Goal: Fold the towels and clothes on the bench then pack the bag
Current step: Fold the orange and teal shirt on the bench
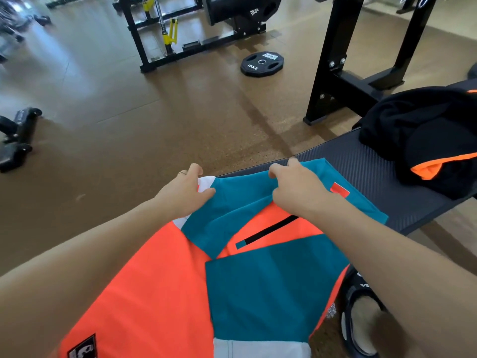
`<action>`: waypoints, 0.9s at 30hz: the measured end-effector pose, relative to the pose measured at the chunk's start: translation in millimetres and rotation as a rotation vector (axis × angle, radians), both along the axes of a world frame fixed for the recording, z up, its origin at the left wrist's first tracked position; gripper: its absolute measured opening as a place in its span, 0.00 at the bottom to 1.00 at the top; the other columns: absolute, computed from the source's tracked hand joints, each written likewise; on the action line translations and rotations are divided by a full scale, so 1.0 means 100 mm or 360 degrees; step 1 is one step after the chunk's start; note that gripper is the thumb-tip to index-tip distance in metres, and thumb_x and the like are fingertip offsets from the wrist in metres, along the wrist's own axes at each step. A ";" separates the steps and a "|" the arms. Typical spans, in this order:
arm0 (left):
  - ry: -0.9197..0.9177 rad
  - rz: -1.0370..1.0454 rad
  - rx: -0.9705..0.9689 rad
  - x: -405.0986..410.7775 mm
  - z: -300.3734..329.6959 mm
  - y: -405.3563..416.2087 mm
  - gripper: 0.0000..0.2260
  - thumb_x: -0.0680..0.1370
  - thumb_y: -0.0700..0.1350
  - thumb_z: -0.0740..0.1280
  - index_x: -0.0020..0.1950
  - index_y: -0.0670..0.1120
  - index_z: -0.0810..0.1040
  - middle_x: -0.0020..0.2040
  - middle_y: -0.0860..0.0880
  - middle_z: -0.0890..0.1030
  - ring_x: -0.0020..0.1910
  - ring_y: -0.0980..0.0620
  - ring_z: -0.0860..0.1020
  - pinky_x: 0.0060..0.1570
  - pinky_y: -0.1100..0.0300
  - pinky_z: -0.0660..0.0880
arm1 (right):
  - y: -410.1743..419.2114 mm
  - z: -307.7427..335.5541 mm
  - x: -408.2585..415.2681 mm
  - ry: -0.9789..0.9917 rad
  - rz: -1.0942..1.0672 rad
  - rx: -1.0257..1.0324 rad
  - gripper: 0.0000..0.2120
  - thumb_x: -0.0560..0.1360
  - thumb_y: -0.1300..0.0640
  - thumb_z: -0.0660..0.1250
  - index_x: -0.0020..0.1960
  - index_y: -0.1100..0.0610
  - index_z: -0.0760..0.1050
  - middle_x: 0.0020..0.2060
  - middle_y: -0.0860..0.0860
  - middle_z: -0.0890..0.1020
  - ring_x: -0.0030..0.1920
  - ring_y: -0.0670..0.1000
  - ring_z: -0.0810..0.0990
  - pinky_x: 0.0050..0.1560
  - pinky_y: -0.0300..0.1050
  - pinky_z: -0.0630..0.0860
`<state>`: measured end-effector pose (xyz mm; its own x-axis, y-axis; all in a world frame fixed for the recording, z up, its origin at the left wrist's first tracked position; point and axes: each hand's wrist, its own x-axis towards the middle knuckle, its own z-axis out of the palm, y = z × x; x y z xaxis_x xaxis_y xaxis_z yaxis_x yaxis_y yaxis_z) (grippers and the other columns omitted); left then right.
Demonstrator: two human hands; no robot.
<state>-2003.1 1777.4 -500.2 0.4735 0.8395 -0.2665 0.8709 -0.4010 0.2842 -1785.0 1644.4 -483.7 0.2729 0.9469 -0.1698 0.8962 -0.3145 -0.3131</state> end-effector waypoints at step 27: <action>-0.0894 0.0629 -0.0511 0.28 0.02 0.22 0.16 0.76 0.43 0.72 0.63 0.52 0.80 0.61 0.50 0.78 0.58 0.53 0.76 0.52 0.62 0.71 | 0.12 -0.06 0.07 0.0261 -0.0244 -0.0017 0.18 0.75 0.59 0.63 0.64 0.60 0.77 0.62 0.57 0.79 0.63 0.59 0.78 0.61 0.53 0.77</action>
<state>-1975.1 1799.4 -497.8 0.2903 0.8967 -0.3341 0.6223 0.0883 0.7778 -1777.5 1656.4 -490.1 0.3816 0.8942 -0.2338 0.7750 -0.4475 -0.4463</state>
